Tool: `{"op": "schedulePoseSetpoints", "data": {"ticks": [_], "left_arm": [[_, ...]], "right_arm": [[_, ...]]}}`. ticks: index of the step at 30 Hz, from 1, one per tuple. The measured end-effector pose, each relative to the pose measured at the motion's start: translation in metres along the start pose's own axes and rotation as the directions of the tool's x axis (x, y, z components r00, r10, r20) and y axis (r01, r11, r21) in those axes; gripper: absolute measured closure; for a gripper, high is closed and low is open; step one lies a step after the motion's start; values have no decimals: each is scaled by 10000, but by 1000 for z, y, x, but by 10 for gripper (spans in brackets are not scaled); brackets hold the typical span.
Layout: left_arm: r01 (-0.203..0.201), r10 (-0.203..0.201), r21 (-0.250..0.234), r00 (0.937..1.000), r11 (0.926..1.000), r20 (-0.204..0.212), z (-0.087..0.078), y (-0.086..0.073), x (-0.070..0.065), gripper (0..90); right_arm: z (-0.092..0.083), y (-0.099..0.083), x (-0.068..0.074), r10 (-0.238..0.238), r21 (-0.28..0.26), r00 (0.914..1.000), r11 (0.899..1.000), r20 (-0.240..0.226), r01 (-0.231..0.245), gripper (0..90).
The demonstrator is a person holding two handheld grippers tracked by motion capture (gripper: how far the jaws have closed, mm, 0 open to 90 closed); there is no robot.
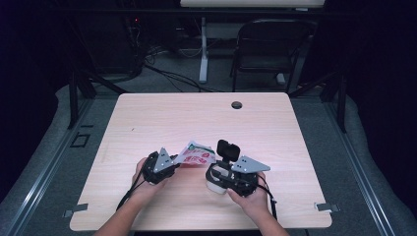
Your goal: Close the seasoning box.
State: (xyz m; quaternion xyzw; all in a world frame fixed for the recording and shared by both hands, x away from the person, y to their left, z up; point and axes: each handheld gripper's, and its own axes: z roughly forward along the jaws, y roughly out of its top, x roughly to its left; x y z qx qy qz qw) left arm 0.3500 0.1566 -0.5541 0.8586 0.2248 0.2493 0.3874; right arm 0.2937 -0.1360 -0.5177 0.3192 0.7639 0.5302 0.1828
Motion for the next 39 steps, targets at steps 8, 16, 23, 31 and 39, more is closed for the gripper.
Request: {"op": "schedulePoseSetpoints", "data": {"ticks": [8, 16, 23, 31, 39], "left_arm": [[446, -448, 86, 9987, 9990, 252, 1, -2, 4, 733], [978, -979, 31, 9946, 9952, 333, 0, -4, 9, 734], [1285, -1283, -104, 9916, 9917, 145, -3, -5, 16, 735], [2026, -2039, -245, 9762, 9790, -743, -15, -12, 33, 735], [2623, -2625, -238, 9503, 9647, -1676, -25, -21, 48, 735]], "right_arm": [[0, 0, 0, 8, -8, 10000, 10000, 22, -8, 618], [0, 0, 0, 15, -1, 10000, 10000, 24, -15, 617], [0, 0, 0, 3, 18, 10000, 10000, 46, -3, 617], [0, -1, -1, 24, 23, 10000, 10000, 31, -25, 616], [1, -1, 0, 32, 45, 10000, 10000, 20, -32, 612]]}}
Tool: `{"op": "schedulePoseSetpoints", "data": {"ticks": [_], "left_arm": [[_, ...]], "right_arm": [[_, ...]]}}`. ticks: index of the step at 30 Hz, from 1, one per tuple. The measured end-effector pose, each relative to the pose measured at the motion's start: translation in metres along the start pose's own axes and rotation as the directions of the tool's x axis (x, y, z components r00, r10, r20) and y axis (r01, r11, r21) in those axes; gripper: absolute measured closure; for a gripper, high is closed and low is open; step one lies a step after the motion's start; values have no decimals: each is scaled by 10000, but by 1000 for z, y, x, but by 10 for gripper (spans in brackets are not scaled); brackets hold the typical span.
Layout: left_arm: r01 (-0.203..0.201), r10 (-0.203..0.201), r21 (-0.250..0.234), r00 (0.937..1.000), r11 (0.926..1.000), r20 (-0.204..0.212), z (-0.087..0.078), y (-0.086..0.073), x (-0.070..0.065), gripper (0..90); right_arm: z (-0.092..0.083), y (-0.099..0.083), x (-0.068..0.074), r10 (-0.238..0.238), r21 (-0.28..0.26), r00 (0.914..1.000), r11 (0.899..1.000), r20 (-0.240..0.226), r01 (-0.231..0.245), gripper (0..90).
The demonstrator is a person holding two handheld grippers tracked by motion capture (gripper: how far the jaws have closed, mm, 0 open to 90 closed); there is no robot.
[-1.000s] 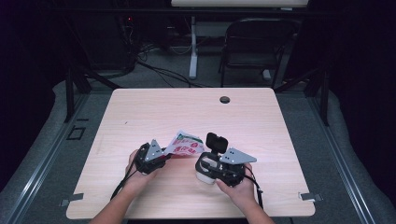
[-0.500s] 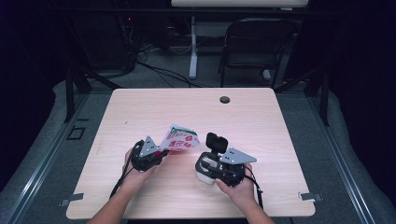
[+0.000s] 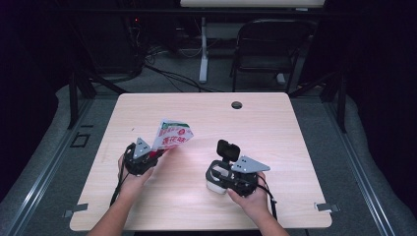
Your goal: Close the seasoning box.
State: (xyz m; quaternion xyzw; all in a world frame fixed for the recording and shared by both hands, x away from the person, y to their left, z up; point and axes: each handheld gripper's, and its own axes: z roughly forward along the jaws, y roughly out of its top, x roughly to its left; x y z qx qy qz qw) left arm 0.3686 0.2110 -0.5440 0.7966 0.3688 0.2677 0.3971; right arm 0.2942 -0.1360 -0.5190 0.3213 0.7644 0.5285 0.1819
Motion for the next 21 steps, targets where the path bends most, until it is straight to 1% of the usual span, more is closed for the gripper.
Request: {"op": "schedulePoseSetpoints", "data": {"ticks": [2, 3, 4, 5, 6, 9, 10, 11, 12, 15, 16, 19, 20, 21], "left_arm": [[219, -218, 45, 9996, 9998, -205, -2, -1, 5, 735], [371, -367, 90, 9982, 9993, -479, -4, -3, 10, 735], [371, -367, 90, 9982, 9993, -479, -4, -3, 10, 735], [605, -592, 147, 9954, 9981, -751, -4, -4, 13, 735], [605, -592, 147, 9954, 9981, -751, -4, -4, 13, 735], [906, -873, 240, 9897, 9956, -1133, -5, -7, 19, 735], [947, -911, 252, 9885, 9952, -1206, -5, -8, 20, 735], [1110, -1050, 322, 9832, 9933, -1496, -6, -9, 23, 735], [1160, -1085, 371, 9804, 9926, -1644, -7, -9, 24, 735], [1504, -1398, 389, 9701, 9879, -1983, -9, -12, 29, 736], [1504, -1398, 389, 9701, 9879, -1983, -9, -12, 29, 736], [1515, -1378, 384, 9602, 9877, -2429, -11, -14, 33, 736], [1574, -1423, 409, 9573, 9867, -2516, -12, -15, 34, 736], [1685, -1525, 363, 9499, 9850, -2729, -13, -16, 36, 737]], "right_arm": [[0, 0, 0, 21, 6, 10000, 10000, 4, -21, 611], [0, 0, 0, 29, 10, 10000, 10000, 19, -29, 611], [0, 0, 0, 29, 10, 10000, 10000, 19, -29, 611], [0, 0, 0, 41, 8, 10000, 10000, 4, -41, 609], [0, 0, 0, 41, 8, 10000, 10000, 4, -41, 609], [0, -1, 0, 55, 24, 10000, 10000, 39, -55, 607], [0, 0, 0, 50, 23, 10000, 10000, 48, -50, 606], [0, 0, -1, 51, 21, 10000, 10000, 62, -52, 606], [0, 0, -1, 53, 28, 10000, 10000, 46, -53, 606], [0, 0, -1, 53, 33, 10000, 10000, 41, -53, 606], [0, 0, -1, 52, 36, 10000, 10000, 45, -52, 606], [0, -1, -1, 55, 36, 10000, 10000, 44, -56, 606], [0, -1, -1, 63, 30, 10000, 10000, 36, -64, 606], [0, -1, -1, 69, 31, 10000, 10000, 36, -69, 605]]}}
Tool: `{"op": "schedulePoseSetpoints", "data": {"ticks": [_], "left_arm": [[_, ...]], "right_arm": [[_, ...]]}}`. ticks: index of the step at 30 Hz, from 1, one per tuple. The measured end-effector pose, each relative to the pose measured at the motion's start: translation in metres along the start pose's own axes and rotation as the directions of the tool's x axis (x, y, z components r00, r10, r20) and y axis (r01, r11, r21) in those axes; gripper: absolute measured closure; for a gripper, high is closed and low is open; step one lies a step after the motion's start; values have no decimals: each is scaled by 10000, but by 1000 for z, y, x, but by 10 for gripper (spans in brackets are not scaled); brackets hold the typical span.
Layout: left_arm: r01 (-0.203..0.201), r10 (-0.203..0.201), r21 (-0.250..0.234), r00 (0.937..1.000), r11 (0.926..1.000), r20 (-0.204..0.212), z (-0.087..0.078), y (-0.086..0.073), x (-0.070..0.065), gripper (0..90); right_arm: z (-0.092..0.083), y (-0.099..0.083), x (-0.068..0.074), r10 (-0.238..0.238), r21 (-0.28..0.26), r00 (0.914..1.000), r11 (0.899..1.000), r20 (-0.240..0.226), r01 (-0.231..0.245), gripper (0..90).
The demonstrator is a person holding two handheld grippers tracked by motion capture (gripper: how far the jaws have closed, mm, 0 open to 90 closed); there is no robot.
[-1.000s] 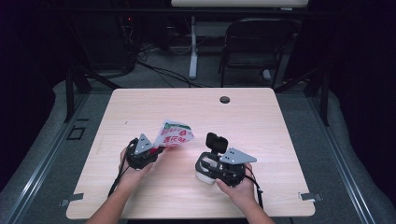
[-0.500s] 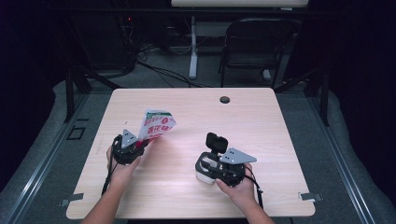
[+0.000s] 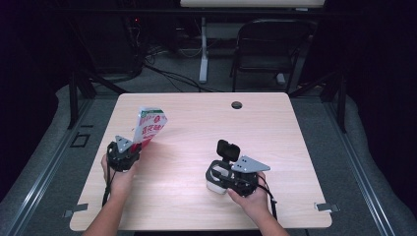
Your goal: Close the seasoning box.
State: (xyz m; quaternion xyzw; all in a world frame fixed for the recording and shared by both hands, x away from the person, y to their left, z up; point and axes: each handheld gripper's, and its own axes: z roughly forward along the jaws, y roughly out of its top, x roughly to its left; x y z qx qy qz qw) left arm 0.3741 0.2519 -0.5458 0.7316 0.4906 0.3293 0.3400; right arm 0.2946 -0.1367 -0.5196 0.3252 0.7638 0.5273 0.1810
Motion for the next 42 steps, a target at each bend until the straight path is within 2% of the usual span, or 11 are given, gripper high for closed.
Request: {"op": "schedulePoseSetpoints", "data": {"ticks": [6, 9, 12, 19, 23, 25, 29, 31, 37, 42], "left_arm": [[25, -23, 53, 9993, 10000, -380, 0, -1, 1, 740], [-133, 137, 58, 9973, 9999, -725, 0, -1, 1, 743], [-183, 193, 117, 9961, 9998, -864, 0, -1, 1, 744], [-510, 542, 393, 9947, 9979, -873, 4, -3, -4, 743], [-980, 1042, 656, 9897, 9930, -983, 6, -3, -11, 737], [-1456, 1545, 907, 9828, 9852, -1010, 9, -3, -18, 725], [-1817, 1924, 1106, 9766, 9771, -957, 12, -3, -25, 693], [-2013, 2113, 1218, 9745, 9719, -755, 14, -3, -28, 647], [-1831, 1877, 1118, 9817, 9767, -323, 14, -3, -28, 545], [-1895, 1920, 1049, 9813, 9763, -142, 15, -3, -30, 470]], "right_arm": [[0, 0, 0, 8, -10, 10000, 10000, 4, -8, 606], [0, 0, 0, 0, -11, 10000, 10000, 14, 0, 605], [0, 0, 0, 36, -27, 10000, 10000, -5, -36, 606], [0, 0, -1, 87, -47, 10000, 10000, 3, -87, 605], [0, 0, -1, 30, 7, 10000, 10000, 32, -30, 604], [0, 0, -1, 71, -23, 10000, 10000, 12, -71, 603], [0, 0, -1, 83, -23, 10000, 10000, -9, -83, 602], [0, 0, -1, 80, -42, 10000, 10000, 2, -80, 602], [0, 0, -1, 87, -22, 10000, 10000, -13, -87, 601], [0, -1, -1, 54, 13, 10000, 10000, -11, -54, 599]]}}
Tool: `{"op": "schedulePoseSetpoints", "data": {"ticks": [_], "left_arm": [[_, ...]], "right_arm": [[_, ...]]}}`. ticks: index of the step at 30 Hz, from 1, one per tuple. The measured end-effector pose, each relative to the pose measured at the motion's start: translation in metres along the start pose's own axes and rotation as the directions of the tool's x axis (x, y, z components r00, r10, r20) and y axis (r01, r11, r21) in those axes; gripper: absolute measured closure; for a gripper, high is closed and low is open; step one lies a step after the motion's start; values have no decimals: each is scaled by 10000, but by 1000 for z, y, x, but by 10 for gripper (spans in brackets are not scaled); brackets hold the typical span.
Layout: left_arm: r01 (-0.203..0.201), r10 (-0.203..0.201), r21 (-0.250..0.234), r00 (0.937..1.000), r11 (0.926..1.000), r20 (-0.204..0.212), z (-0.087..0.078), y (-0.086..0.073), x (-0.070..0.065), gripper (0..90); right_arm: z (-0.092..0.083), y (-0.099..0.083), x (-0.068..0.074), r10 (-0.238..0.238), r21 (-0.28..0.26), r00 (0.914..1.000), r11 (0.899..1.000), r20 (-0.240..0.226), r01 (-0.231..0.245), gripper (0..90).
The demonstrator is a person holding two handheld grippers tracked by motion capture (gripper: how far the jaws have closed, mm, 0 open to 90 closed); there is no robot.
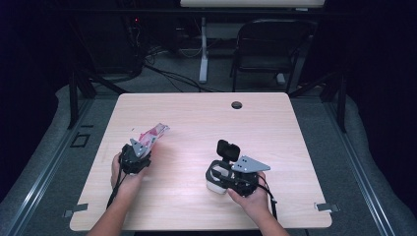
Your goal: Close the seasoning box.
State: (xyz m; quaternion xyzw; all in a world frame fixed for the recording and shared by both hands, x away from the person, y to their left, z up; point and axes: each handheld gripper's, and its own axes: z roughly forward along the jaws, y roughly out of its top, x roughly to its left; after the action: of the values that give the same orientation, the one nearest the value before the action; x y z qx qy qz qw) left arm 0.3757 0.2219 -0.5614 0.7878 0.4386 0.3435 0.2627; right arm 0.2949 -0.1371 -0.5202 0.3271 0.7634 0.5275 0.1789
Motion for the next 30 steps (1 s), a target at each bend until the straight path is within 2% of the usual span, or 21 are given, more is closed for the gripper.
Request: {"op": "schedulePoseSetpoints", "data": {"ticks": [2, 7, 10, 14, 18, 20, 23, 30], "left_arm": [[-21, 22, -112, 9999, 9999, 131, 0, 0, -1, 429], [-52, 68, -485, 9994, 9988, 329, -4, 2, -3, 393], [-424, 448, -556, 9980, 9976, 438, -7, 5, -10, 388], [-657, 685, -605, 9966, 9960, 465, -8, 7, -15, 388], [-1025, 1079, -750, 9915, 9919, 720, -9, 10, -23, 380], [-959, 1032, -790, 9901, 9923, 951, -10, 10, -24, 379], [-931, 1011, -763, 9890, 9927, 1076, -10, 11, -25, 379], [-1158, 1269, -942, 9845, 9888, 1214, -13, 15, -30, 371]], "right_arm": [[0, 0, 0, 41, -39, 10000, 10000, -5, -41, 600], [0, 0, 0, 42, -60, 10000, 10000, -9, -42, 599], [-2, 1, -1, -12, -49, 10000, 10000, 29, 12, 595], [-2, 1, -2, 69, -86, 10000, 9999, 19, -69, 592], [-3, 1, -2, 89, -69, 10000, 9999, 7, -89, 590], [-3, 1, -2, 97, -69, 9999, 9999, 26, -96, 590], [-2, 1, -2, 79, -71, 10000, 9999, 15, -79, 589], [-1, 0, -2, 101, -45, 9999, 9999, 11, -101, 587]]}}
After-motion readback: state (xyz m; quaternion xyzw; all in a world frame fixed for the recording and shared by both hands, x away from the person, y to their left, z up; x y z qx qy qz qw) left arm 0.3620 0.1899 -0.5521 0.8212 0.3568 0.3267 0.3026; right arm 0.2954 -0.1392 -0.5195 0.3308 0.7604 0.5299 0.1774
